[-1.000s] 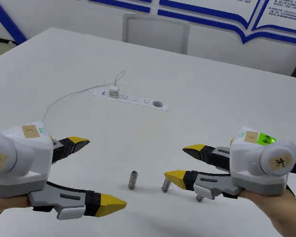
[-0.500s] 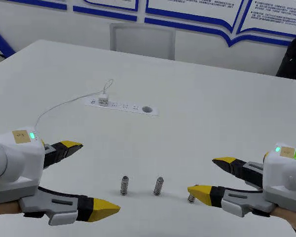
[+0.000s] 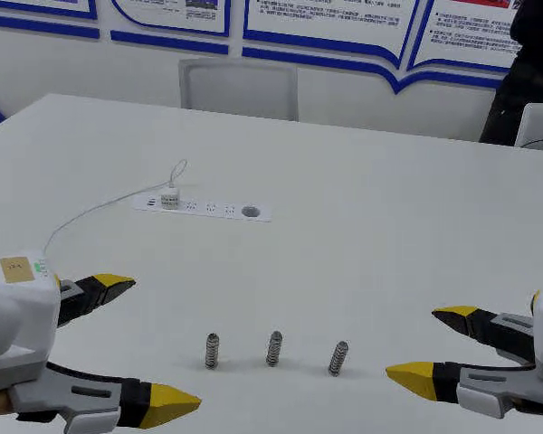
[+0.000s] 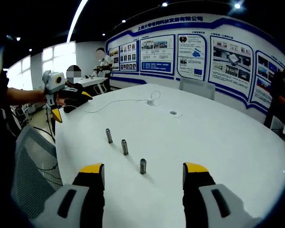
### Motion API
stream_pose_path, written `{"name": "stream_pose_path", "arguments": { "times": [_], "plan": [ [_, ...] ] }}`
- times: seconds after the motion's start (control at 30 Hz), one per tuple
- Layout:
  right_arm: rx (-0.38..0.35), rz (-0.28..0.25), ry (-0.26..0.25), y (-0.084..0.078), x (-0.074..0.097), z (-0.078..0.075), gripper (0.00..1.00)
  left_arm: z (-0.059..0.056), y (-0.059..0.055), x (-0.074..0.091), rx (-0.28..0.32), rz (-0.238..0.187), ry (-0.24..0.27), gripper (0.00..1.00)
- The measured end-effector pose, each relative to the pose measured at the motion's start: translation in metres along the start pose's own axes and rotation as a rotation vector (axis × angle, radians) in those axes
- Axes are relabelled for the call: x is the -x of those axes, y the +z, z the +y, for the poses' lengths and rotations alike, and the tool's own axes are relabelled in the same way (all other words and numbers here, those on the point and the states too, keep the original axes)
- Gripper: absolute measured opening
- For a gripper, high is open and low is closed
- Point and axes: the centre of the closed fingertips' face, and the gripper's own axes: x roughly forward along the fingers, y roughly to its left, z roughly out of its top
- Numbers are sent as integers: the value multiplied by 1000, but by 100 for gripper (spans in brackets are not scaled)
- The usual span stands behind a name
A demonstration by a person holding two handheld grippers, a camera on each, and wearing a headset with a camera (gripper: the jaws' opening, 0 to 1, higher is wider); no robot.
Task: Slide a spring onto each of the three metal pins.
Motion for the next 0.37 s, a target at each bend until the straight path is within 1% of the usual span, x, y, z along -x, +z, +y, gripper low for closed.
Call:
{"name": "stream_pose_path", "arguments": {
  "times": [0.07, 0.13, 0.27, 0.37],
  "plan": [
    [-5, 6, 3, -1, 1, -1, 69, 1, 0, 3, -6, -2, 5, 100],
    [-1, -3, 6, 1, 4, 0, 69, 3, 1, 6, -13, 1, 8, 100],
    [1, -10, 12, 2, 5, 3, 70, 8, 0, 11, -5, 7, 15, 100],
    [-11, -7, 24, 0, 6, 7, 73, 8, -1, 11, -3, 11, 18, 100]
  ]
}}
